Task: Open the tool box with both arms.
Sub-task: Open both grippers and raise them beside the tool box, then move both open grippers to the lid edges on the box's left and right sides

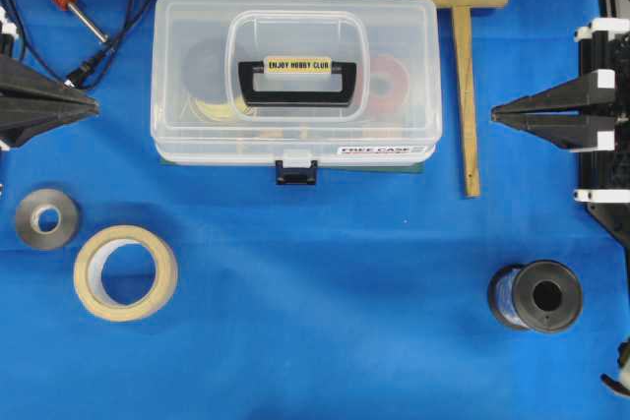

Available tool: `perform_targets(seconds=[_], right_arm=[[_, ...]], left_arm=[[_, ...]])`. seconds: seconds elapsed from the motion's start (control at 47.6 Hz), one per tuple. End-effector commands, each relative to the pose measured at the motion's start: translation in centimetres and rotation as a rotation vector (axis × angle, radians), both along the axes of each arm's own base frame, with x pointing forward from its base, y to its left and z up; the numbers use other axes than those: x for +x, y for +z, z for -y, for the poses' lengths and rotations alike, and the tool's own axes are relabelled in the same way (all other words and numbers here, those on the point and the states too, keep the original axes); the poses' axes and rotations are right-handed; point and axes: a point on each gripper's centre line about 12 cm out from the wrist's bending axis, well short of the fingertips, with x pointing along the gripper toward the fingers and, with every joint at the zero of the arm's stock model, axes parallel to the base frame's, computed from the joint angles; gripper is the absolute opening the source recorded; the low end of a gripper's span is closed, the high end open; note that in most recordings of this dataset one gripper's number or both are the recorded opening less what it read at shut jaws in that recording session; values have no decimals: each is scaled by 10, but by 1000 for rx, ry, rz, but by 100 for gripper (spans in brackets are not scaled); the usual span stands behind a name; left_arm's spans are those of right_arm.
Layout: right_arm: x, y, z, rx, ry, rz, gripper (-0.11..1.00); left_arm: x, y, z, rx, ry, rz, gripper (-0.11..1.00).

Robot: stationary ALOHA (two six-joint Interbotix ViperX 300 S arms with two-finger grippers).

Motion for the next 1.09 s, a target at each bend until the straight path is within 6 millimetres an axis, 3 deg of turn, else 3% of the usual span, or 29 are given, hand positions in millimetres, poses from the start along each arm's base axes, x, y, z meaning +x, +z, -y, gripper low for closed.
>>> perform_targets(seconds=[0.0, 0.063, 0.21, 0.315, 0.378, 0.483, 0.568, 0.757, 1.072], right_arm=[[2, 9, 2, 9, -9, 3, 0], [2, 6, 5, 17, -24, -26, 3], [1, -3, 9, 36, -47, -99, 42], [0, -7, 9, 38, -46, -137, 72], [0, -9, 9, 39, -46, -151, 84], [0, -10, 9, 39, -46, -162, 83], [0, -12, 9, 39, -48, -171, 84], [-1, -26, 18, 65, -97, -281, 84], [2, -75, 50, 155, -259, -568, 84]], left_arm=[[2, 4, -4, 2, 19, 6, 0], [2, 0, -8, 3, 38, -12, 0], [0, -12, -13, -1, 63, -60, 5], [-1, -15, -13, -3, 63, -69, 30], [-1, -15, -13, -3, 64, -72, 51], [0, -18, -13, 0, 63, -86, 80], [0, -20, -13, -1, 63, -104, 91], [0, -38, -17, -18, 81, -229, 91], [0, -79, -35, -54, 171, -445, 91]])
